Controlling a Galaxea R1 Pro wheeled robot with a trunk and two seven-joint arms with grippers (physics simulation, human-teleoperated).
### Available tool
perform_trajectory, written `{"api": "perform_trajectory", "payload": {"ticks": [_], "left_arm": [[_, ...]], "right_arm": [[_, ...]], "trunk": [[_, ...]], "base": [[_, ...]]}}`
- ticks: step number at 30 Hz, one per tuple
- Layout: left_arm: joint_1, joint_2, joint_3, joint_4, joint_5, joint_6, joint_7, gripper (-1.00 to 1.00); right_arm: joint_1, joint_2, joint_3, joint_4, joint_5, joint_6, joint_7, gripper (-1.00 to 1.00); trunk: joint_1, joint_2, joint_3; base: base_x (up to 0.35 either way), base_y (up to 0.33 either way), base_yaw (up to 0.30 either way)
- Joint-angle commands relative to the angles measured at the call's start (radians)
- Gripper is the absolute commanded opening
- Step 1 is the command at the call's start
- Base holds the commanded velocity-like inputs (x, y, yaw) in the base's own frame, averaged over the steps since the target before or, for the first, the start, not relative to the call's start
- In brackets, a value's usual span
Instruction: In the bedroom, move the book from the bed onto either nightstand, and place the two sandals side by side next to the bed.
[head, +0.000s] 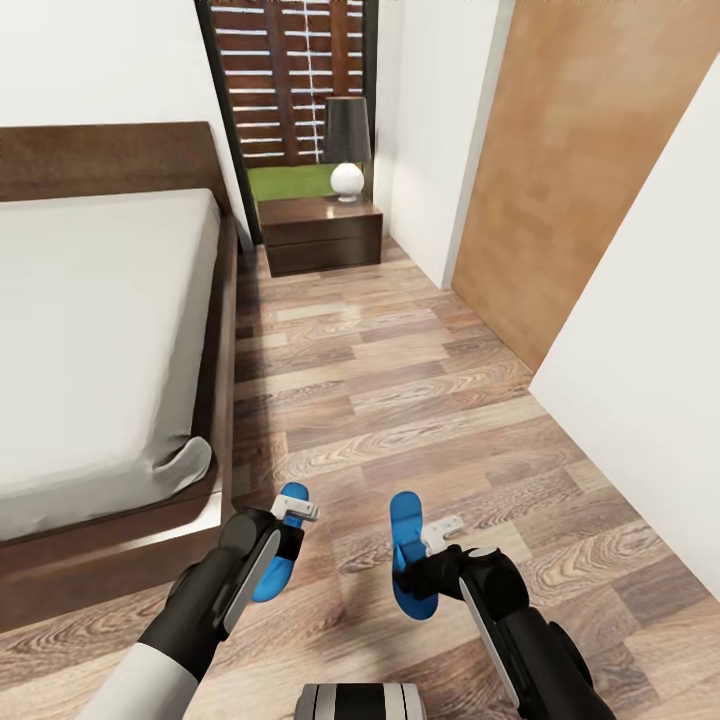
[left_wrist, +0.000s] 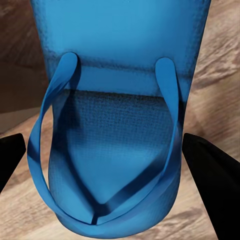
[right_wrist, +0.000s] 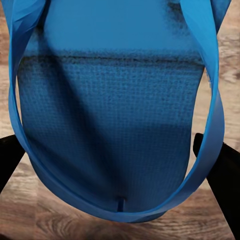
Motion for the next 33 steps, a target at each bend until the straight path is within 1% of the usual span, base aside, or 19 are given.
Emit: {"api": "perform_trajectory", "payload": {"ticks": [1, 13, 24, 33], "left_arm": [[-0.001, 0.0, -0.001, -0.001, 0.01, 0.003, 0.01, -1.0], [-0.001, 0.0, -0.001, -0.008, 0.01, 0.005, 0.01, -1.0], [-0.001, 0.0, -0.001, -0.008, 0.01, 0.005, 0.01, -1.0], [-0.001, 0.0, -0.001, -0.008, 0.01, 0.005, 0.01, -1.0]], "right_arm": [[0.0, 0.0, 0.0, -0.001, 0.011, 0.004, 0.008, -1.0], [0.001, 0.0, 0.003, 0.0, 0.011, 0.004, 0.008, -1.0], [0.0, 0.0, 0.018, 0.0, 0.011, 0.004, 0.008, -1.0], [0.0, 0.0, 0.02, 0.0, 0.011, 0.004, 0.008, -1.0]], "trunk": [[0.0, 0.0, 0.0], [0.0, 0.0, 0.017], [0.0, 0.0, 0.035], [0.0, 0.0, 0.046]], "base": [[0.0, 0.0, 0.001], [0.0, 0.0, 0.0], [0.0, 0.0, 0.005], [0.0, 0.0, 0.155]]}}
